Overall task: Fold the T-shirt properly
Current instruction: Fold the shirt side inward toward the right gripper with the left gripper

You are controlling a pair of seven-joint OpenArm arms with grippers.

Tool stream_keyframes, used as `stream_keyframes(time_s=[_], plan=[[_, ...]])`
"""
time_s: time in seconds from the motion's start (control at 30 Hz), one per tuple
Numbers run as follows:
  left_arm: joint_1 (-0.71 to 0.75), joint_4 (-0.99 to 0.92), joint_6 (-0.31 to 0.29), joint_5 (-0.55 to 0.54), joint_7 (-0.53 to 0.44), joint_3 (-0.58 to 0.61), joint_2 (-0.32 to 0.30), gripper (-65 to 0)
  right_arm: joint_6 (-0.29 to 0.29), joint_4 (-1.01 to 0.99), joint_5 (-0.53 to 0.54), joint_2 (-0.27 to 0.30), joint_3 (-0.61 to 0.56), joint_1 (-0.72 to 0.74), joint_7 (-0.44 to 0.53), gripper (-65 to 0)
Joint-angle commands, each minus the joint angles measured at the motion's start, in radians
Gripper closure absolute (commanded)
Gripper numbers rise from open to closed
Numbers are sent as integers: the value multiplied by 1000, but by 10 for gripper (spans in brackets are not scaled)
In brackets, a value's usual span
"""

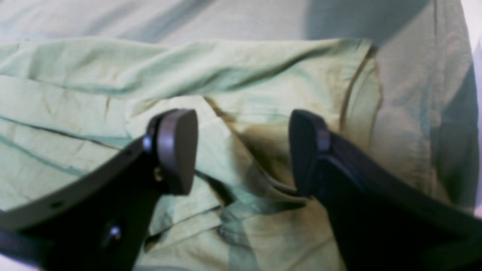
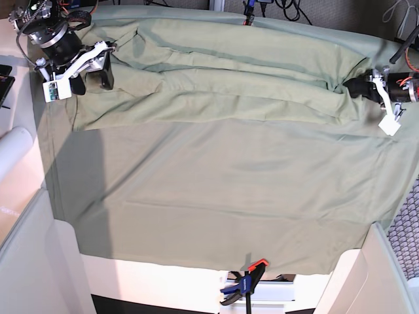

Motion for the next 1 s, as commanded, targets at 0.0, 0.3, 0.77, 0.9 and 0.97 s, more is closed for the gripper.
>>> stream_keyframes(time_s=[0.0,0.3,0.77,0.9,0.97], plan=[[-23,9,12,38,-18,-22,-19,0,-3,19,8,11,6,8,27,-382],[-27,9,12,49,-31,-229,-102,0,-3,19,9,11,6,14,43,-382],[-18,95,12,145,-55,-226,-152,0,-3,19,8,11,6,38,42,-382],[43,322,12,131,-43,-225,-138,0,-3,19,9,11,6,40,46,-382],[55,433,12,161,-43,-219,-116,0,-3,19,9,11,6,41,46,-382]])
